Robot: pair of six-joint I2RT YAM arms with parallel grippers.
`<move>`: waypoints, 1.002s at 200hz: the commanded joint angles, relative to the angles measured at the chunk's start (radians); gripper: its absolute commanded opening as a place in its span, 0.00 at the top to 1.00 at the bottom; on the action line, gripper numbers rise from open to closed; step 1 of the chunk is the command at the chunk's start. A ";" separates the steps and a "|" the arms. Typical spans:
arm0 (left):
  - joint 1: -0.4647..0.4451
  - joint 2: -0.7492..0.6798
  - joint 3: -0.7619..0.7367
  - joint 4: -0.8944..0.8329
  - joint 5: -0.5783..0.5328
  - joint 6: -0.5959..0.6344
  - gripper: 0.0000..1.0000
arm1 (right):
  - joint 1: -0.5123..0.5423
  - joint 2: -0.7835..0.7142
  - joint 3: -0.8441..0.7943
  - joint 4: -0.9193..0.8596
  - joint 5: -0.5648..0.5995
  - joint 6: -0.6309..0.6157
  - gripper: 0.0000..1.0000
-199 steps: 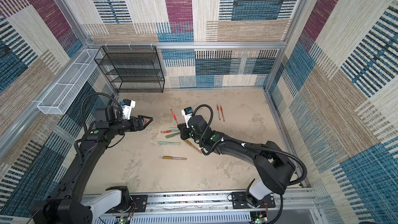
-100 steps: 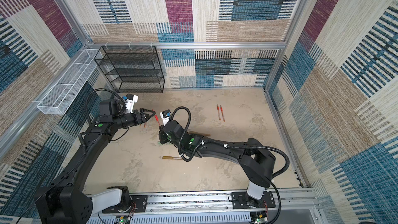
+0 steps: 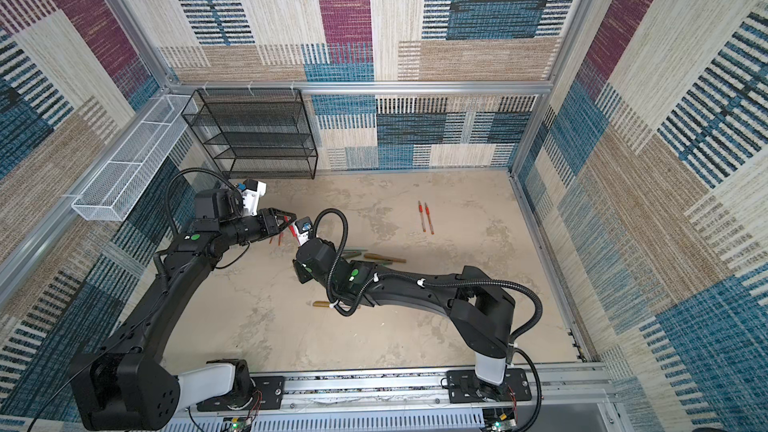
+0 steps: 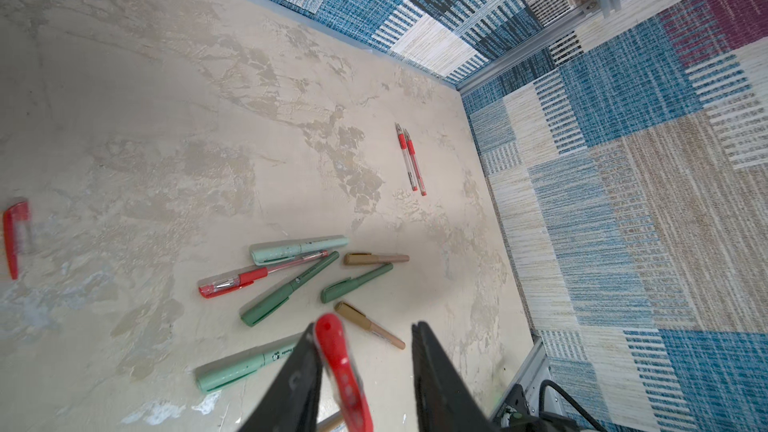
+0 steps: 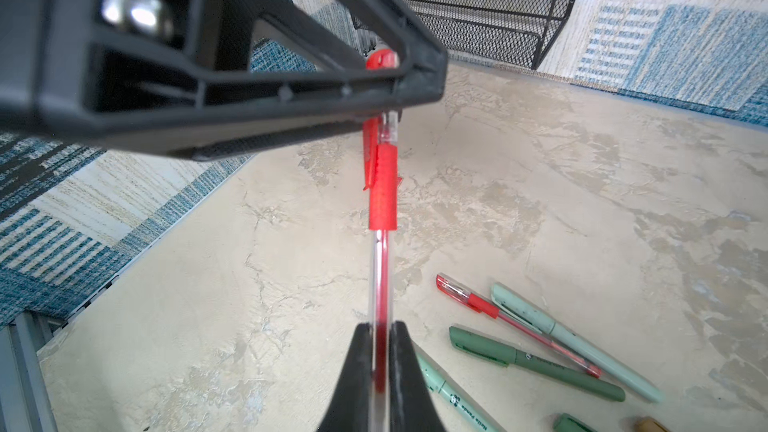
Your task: Open the pen caps
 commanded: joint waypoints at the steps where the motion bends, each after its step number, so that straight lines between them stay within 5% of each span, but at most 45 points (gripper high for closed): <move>1: 0.003 0.003 0.007 0.003 -0.011 0.005 0.70 | 0.005 0.013 0.027 -0.014 0.015 -0.028 0.99; 45: 0.005 -0.005 -0.005 0.007 -0.020 0.012 1.00 | 0.012 0.006 0.015 0.004 0.025 -0.047 0.99; 65: 0.006 -0.010 0.004 -0.008 -0.020 0.027 1.00 | 0.012 0.002 0.018 0.001 0.005 -0.046 0.96; 90: 0.006 -0.023 -0.020 0.020 0.001 0.041 1.00 | 0.007 -0.031 -0.022 0.060 -0.043 -0.093 0.74; 110: 0.007 -0.030 -0.019 0.010 0.020 0.071 1.00 | -0.013 -0.044 0.011 0.028 -0.123 -0.130 0.66; 200: 0.006 -0.059 -0.046 0.042 0.245 0.195 1.00 | -0.093 -0.075 -0.028 0.076 -0.399 -0.074 0.69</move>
